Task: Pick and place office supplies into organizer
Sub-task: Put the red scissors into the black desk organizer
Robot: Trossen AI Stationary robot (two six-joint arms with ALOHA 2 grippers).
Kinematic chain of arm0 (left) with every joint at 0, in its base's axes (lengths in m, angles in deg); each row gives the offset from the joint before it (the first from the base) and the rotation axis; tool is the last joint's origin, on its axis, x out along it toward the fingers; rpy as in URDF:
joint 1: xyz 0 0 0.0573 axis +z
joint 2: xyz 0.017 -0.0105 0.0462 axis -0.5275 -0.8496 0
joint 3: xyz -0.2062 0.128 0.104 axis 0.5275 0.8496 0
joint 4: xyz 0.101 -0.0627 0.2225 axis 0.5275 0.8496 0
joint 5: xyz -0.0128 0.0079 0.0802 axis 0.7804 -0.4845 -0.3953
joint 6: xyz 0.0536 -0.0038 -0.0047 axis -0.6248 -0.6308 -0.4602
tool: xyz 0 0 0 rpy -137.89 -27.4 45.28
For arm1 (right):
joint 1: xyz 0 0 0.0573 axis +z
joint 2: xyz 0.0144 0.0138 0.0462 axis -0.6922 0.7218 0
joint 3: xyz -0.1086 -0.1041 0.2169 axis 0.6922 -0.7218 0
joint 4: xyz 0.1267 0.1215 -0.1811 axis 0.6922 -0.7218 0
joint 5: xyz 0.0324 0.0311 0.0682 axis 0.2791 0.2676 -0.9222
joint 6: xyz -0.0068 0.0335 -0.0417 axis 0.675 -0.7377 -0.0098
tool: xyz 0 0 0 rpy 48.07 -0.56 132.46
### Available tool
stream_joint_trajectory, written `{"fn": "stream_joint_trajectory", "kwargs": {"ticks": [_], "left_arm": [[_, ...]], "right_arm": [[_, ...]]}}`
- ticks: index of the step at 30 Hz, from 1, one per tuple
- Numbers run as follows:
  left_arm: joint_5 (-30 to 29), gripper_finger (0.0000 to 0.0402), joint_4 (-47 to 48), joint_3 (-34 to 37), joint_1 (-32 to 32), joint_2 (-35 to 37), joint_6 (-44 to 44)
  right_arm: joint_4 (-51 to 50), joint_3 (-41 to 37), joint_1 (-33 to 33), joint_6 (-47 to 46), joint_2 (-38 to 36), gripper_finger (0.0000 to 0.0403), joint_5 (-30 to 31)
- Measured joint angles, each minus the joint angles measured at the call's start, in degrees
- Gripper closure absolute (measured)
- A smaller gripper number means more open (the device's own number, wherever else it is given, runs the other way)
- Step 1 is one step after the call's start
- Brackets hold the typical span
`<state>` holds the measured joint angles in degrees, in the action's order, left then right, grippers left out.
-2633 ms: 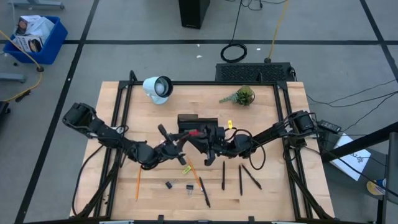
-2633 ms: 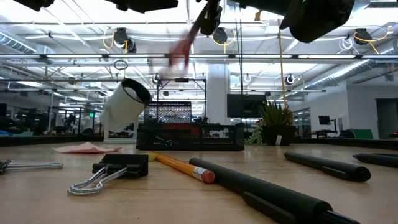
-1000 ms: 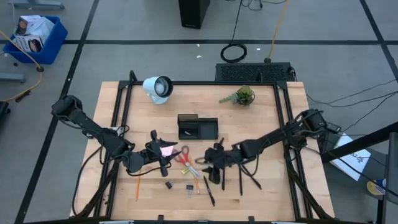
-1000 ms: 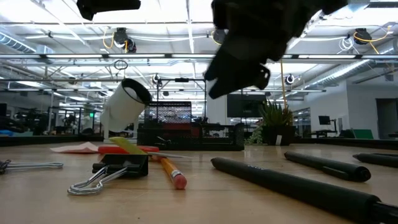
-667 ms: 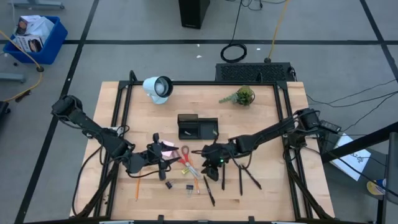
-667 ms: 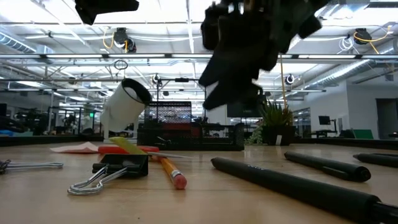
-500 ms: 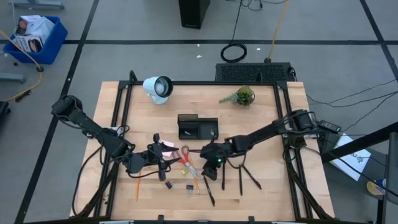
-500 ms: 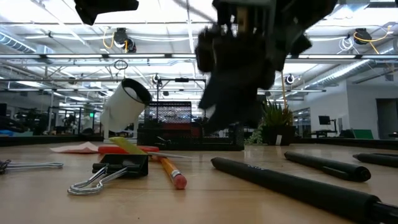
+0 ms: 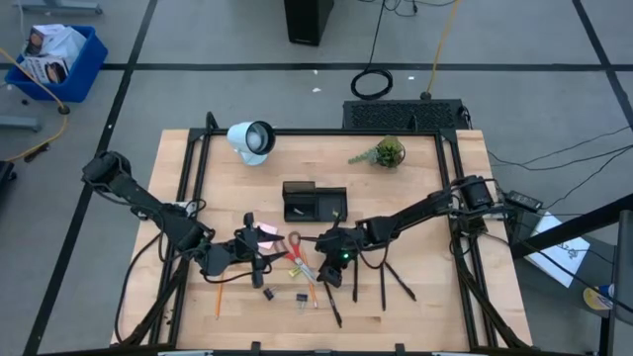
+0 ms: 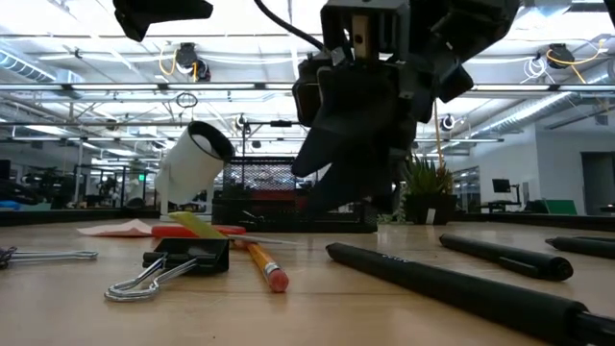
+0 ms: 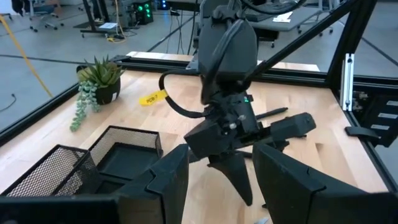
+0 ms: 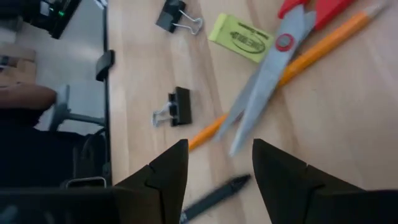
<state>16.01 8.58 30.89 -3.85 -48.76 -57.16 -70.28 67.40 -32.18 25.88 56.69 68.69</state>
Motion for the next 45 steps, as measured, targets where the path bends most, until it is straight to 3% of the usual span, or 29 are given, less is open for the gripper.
{"fn": "stream_joint_trajectory", "kwargs": {"ticks": [16,45], "left_arm": [[0.11,0.0217,1.68,0.00,-0.11,0.00,1.64],[0.46,0.0217,2.66,0.00,-1.14,-0.02,3.55]], "right_arm": [[13.06,0.21,-0.02,-8.14,5.97,0.0236,-6.02],[3.48,0.25,-1.86,-11.54,5.75,0.0236,-5.62]]}}
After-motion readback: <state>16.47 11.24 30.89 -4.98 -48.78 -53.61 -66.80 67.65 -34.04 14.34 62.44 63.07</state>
